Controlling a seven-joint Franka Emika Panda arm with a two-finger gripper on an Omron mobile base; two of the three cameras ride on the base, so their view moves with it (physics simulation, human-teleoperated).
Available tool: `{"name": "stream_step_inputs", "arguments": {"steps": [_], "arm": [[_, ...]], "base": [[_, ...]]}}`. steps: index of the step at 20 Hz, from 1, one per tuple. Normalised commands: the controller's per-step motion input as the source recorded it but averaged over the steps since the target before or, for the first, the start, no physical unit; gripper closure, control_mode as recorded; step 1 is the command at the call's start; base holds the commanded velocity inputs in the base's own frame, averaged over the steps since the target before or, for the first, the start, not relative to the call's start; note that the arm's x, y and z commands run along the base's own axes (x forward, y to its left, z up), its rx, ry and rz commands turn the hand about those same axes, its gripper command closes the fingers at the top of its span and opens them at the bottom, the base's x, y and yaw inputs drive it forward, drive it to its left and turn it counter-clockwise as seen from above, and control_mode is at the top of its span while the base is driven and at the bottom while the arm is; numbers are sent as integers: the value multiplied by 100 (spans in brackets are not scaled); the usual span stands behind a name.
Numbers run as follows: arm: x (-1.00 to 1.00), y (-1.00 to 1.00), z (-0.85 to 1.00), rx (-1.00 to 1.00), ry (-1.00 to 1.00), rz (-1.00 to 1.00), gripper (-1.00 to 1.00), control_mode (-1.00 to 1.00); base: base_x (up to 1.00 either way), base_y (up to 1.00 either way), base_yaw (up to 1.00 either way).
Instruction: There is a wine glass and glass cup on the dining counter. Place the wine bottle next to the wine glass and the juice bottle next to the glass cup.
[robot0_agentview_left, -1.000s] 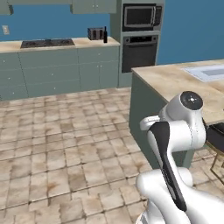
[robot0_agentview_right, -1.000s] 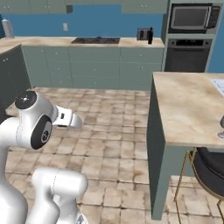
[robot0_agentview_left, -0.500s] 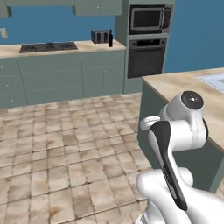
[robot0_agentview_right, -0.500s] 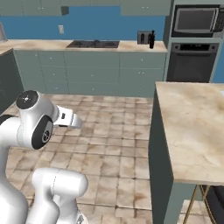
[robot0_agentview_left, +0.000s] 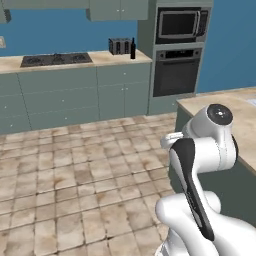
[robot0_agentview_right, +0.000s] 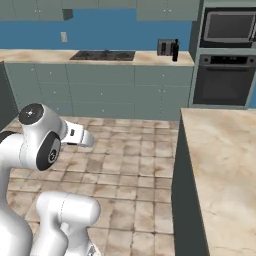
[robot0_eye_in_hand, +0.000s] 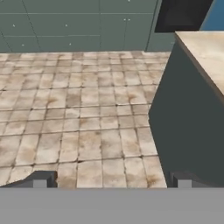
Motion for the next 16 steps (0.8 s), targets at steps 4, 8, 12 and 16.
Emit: {"name": "stream_step_inputs", "arguments": {"steps": [4, 8, 12, 16], "arm": [[0, 0, 0, 0, 0, 0, -100, 100], [0, 0, 0, 0, 0, 0, -100, 100], [0, 0, 0, 0, 0, 0, -100, 100], [0, 0, 0, 0, 0, 0, -100, 100]], "base": [[84, 20, 0], [85, 17, 0], [86, 15, 0], [85, 11, 0]]}}
